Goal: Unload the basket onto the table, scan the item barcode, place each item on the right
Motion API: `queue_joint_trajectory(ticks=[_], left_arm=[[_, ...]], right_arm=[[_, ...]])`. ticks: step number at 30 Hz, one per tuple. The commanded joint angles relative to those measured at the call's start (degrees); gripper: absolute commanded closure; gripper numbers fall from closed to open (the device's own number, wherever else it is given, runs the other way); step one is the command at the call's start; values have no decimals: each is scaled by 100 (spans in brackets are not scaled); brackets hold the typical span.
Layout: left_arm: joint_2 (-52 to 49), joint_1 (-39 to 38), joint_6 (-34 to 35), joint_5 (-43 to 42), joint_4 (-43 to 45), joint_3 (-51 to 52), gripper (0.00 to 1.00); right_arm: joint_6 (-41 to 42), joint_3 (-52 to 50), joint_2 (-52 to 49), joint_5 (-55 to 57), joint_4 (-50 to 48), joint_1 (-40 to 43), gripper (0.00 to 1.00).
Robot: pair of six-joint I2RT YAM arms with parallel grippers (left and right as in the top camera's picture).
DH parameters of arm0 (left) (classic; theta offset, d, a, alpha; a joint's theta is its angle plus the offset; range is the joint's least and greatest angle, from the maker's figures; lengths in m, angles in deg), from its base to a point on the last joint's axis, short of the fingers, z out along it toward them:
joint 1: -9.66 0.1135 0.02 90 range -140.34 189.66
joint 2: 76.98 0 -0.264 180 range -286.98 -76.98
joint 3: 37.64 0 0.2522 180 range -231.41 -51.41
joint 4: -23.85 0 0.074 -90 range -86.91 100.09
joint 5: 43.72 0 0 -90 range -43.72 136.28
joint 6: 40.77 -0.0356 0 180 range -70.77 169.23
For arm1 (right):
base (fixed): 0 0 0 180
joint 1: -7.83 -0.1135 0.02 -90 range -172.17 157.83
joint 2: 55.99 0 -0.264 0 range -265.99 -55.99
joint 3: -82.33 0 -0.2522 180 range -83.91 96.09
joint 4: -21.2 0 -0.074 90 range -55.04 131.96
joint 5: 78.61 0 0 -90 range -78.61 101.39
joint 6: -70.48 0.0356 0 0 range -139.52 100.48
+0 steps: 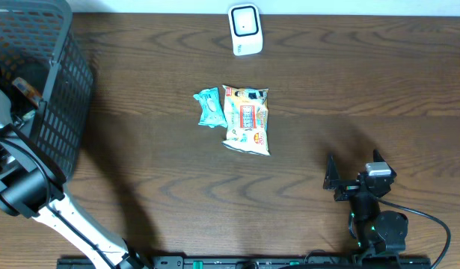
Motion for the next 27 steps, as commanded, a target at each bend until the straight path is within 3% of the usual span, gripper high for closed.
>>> queue_joint_trajectory(ticks=[1, 3, 10, 16, 17, 21, 27], left_arm=[[-98, 17, -79, -90, -79, 114, 62], [-92, 17, -74, -90, -107, 114, 71], [291, 17, 289, -94, -264, 111, 80], [1261, 17, 885, -153, -404, 111, 81], [1438, 17, 949, -155, -424, 111, 89], [2328, 17, 1351, -166, -492, 111, 90], [3368, 15, 1567, -1204, -319, 111, 92]], right_arm=[[-24, -9, 31, 26, 26, -26, 1], [-24, -9, 31, 26, 26, -26, 1], [-24, -9, 31, 26, 26, -26, 1], [-24, -9, 31, 26, 26, -26, 1], [-24, -9, 31, 26, 26, -26, 1], [-24, -9, 31, 26, 26, -26, 1], [-24, -9, 31, 26, 26, -26, 1]])
